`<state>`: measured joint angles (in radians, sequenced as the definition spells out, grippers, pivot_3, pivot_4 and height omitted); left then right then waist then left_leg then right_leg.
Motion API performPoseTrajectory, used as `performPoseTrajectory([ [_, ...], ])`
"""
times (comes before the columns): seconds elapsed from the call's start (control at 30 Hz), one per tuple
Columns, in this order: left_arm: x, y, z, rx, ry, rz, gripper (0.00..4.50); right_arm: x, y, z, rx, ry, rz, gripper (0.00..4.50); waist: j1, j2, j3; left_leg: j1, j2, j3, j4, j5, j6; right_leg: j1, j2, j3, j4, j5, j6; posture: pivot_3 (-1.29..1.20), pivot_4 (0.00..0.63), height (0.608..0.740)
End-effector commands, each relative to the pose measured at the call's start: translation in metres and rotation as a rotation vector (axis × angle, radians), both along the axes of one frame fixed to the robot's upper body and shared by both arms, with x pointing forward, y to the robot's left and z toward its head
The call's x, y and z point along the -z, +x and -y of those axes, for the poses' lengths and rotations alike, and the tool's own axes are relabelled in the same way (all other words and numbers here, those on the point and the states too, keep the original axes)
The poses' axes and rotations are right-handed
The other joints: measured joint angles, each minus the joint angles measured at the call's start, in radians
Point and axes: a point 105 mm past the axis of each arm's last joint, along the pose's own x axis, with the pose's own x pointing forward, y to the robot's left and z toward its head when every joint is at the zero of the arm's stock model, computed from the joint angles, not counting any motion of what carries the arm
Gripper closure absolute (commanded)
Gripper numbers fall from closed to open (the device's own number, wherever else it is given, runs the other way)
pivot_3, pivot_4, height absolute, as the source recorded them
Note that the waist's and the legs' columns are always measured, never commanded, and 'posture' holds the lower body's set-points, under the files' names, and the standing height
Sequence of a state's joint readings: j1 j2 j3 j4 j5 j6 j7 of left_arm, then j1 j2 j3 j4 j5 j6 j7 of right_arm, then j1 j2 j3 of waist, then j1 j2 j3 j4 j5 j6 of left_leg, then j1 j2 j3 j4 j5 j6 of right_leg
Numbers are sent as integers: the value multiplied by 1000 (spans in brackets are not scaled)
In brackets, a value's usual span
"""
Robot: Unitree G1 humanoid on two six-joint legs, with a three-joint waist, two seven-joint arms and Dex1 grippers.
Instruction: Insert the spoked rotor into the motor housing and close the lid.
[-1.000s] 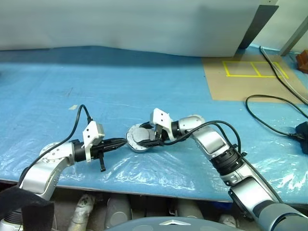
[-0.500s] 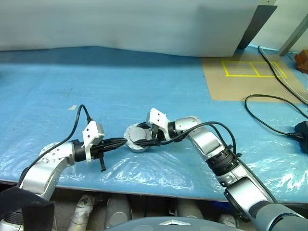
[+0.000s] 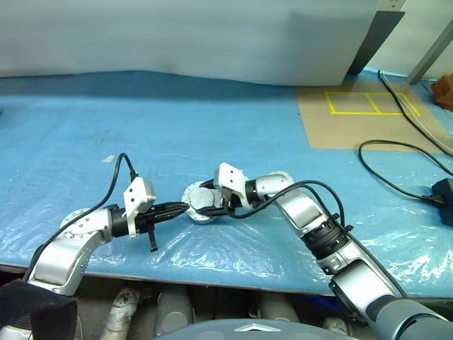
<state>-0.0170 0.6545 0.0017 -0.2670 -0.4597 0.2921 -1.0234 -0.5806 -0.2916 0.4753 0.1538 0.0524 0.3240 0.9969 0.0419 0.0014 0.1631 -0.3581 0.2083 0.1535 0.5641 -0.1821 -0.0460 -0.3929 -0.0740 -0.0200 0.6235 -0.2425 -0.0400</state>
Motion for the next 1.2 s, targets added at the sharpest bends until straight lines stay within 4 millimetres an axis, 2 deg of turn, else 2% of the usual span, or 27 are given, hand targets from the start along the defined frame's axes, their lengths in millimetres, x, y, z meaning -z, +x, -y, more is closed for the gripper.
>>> performPoseTrajectory([
  [0.03, -3, 8, 6, -17, 12, 47, 4500, 39, 9, 26, 155, -129, -126, 1571, 0, 1, 0, 1, 0, 0, 0, 0, 0, 1, 0, 0, 0, 0, 0, 0, 150, 740],
  [0.13, -1, 11, 9, -23, 23, 55, 4500, 39, 9, 30, 192, -119, -158, 1571, 3, 0, 0, 8, 0, 0, -2, -2, 4, 7, 0, 1, 0, 0, 1, 0, 150, 740],
  [0.43, -2, 15, 11, -22, 21, 66, 4500, 56, -6, 33, 180, -186, -153, 1571, 6, 2, -3, 8, -1, 0, -3, -2, 4, 7, -1, 1, -2, -1, 2, 0, 150, 740],
  [0.67, 2, 18, 10, -33, 41, 61, 4500, 43, 3, 32, 245, -106, -210, 1571, 6, 2, -4, 8, -1, 0, -6, -2, 4, 6, -1, 1, -5, -2, 3, 0, 150, 740],
  [1.03, 9, 30, 8, -74, 59, 67, 4500, 42, -1, 31, 215, -125, -188, 1571, 6, 2, -4, 8, -1, 0, -11, -2, 4, 5, -1, 2, -8, -4, 8, 0, 150, 740],
  [1.2, 17, 32, 10, -70, 92, 72, 4500, 38, 0, 32, 222, -112, -188, 1571, 5, 2, -5, 7, -1, 0, -17, -2, 4, 6, -1, 1, -13, -1, 2, 0, 150, 740],
])
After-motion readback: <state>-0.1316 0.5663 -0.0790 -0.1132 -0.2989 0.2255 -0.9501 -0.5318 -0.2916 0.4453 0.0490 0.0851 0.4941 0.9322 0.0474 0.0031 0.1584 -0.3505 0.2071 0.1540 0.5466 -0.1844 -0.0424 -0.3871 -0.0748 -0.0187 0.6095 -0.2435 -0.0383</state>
